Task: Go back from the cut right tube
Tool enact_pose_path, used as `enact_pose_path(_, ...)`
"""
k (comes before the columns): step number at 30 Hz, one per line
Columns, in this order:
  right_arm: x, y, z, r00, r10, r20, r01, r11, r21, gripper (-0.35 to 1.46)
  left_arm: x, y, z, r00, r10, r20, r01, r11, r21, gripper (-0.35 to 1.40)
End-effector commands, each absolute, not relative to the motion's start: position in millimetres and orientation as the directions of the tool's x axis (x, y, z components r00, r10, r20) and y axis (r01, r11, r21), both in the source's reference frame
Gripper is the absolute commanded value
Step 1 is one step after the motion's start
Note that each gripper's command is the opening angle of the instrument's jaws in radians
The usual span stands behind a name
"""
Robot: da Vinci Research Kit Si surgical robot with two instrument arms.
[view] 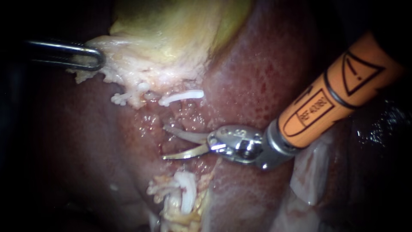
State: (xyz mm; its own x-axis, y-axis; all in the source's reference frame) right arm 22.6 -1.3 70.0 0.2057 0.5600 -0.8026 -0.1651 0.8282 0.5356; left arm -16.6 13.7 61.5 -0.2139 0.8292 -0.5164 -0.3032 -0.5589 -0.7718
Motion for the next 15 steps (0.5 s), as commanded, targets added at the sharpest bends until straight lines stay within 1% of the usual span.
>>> enact_pose_path(1, 21.7, -1.2, 69.9, 0.239, 0.53, -0.814, -0.163, 0.848, 0.505, 1.43, -16.6, 13.7, 61.6, -0.214, 0.829, -0.517, -0.304, -0.559, -0.771, -0.35)
enact_pose_path(2, 20.6, -1.1, 69.8, 0.284, 0.485, -0.827, -0.156, 0.875, 0.459, 1.43, -16.6, 13.6, 61.6, -0.214, 0.829, -0.517, -0.304, -0.559, -0.771, -0.35)
enact_pose_path(4, 18.8, -1.0, 69.5, 0.347, 0.413, -0.842, -0.134, 0.911, 0.391, 1.43, -16.6, 13.6, 61.6, -0.214, 0.829, -0.517, -0.304, -0.559, -0.771, -0.35)
enact_pose_path(6, 16.8, -0.5, 69.0, 0.406, 0.358, -0.841, -0.12, 0.933, 0.339, 1.43, -16.6, 13.6, 61.6, -0.214, 0.829, -0.517, -0.304, -0.559, -0.771, -0.35)
enact_pose_path(9, 14.3, 0.3, 68.0, 0.47, 0.298, -0.831, -0.103, 0.953, 0.283, 1.43, -16.6, 13.6, 61.6, -0.214, 0.829, -0.517, -0.304, -0.559, -0.771, -0.35)
enact_pose_path(12, 12.5, 1.3, 67.1, 0.496, 0.279, -0.823, -0.112, 0.96, 0.258, 1.43, -16.7, 13.6, 61.7, -0.214, 0.829, -0.517, -0.305, -0.56, -0.771, -0.35)
enact_pose_path(15, 11.4, 2.2, 66.4, 0.503, 0.28, -0.818, -0.123, 0.96, 0.252, 1.43, -16.8, 13.5, 61.8, -0.214, 0.828, -0.518, -0.305, -0.56, -0.77, -0.35)
